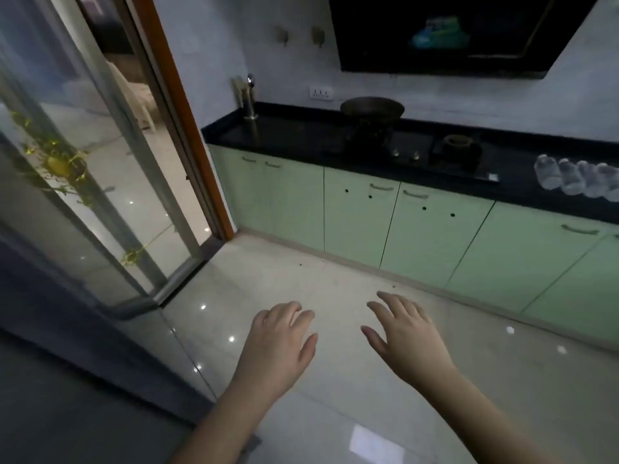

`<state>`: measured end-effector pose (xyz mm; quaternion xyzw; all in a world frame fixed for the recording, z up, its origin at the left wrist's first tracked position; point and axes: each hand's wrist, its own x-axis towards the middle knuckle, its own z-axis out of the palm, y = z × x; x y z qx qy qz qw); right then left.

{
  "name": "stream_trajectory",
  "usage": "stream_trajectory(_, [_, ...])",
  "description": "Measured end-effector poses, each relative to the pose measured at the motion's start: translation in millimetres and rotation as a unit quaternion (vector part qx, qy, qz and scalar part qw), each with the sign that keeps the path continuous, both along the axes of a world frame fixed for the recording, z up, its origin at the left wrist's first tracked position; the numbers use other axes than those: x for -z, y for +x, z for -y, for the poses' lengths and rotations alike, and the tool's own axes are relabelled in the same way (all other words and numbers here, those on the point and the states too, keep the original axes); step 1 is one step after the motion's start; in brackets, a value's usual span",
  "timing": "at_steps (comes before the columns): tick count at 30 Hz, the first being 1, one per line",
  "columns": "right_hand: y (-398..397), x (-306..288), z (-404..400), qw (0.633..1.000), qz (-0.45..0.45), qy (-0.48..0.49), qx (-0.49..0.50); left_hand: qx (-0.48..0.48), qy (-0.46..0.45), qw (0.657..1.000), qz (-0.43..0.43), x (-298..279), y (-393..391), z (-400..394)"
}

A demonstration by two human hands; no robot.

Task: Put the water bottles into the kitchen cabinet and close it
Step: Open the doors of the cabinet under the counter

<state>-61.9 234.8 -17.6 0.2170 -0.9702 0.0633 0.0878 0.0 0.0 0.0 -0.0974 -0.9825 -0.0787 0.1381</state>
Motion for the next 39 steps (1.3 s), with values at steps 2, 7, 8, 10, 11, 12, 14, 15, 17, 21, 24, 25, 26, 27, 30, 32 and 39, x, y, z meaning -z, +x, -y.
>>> stream_trajectory(2, [-8,6,-3,1.0,0.01,-0.011,0.008,0.019,0.015,1.0,0.006,12,-14,-5])
stream_trajectory(7, [-45,44,-26,0.999,0.027,-0.014,0.03,0.07,-0.009,0.997,0.033,49,-65,-19])
stream_trajectory(8, [-57,53,-31,0.999,0.029,-0.02,0.035,0.071,-0.018,0.997,0.035,57,-77,-22])
stream_trajectory(10, [-81,64,-38,0.998,0.053,-0.023,0.035,0.085,-0.025,0.995,0.053,74,-102,-26])
stream_trajectory(11, [-93,67,-41,0.997,0.071,-0.024,0.033,0.087,-0.025,0.994,0.058,80,-113,-27])
stream_trajectory(12, [-104,70,-43,0.996,0.084,-0.028,0.03,0.081,-0.022,0.994,0.062,85,-123,-29])
stream_trajectory(14, [-128,74,-46,0.994,0.105,-0.031,0.021,0.057,-0.025,0.996,0.071,88,-142,-30])
stream_trajectory(15, [-141,75,-47,0.992,0.123,-0.029,0.012,0.042,-0.032,0.995,0.086,88,-152,-30])
stream_trajectory(17, [-166,81,-48,0.987,0.159,-0.019,-0.01,0.013,-0.043,0.991,0.123,87,-167,-28])
stream_trajectory(21, [-214,90,-34,0.975,0.206,0.032,-0.077,-0.038,-0.034,0.983,0.176,86,-188,-22])
stream_trajectory(24, [-247,91,-8,0.968,0.214,0.057,-0.121,-0.081,-0.005,0.977,0.197,87,-198,-8])
stream_trajectory(25, [-258,91,3,0.966,0.215,0.059,-0.129,-0.095,0.0,0.975,0.203,89,-201,0])
stream_trajectory(26, [-268,91,16,0.965,0.216,0.056,-0.136,-0.109,0.006,0.972,0.207,93,-204,10])
stream_trajectory(27, [-278,91,30,0.964,0.215,0.054,-0.145,-0.122,0.016,0.969,0.213,97,-207,20])
stream_trajectory(30, [-304,94,78,0.959,0.208,0.063,-0.184,-0.163,0.035,0.96,0.224,103,-222,51])
stream_trajectory(32, [-321,94,111,0.954,0.203,0.067,-0.211,-0.185,0.03,0.955,0.229,106,-236,75])
stream_trajectory(39, [-409,95,218,0.925,0.206,0.113,-0.297,-0.227,0.059,0.956,0.178,108,-319,180])
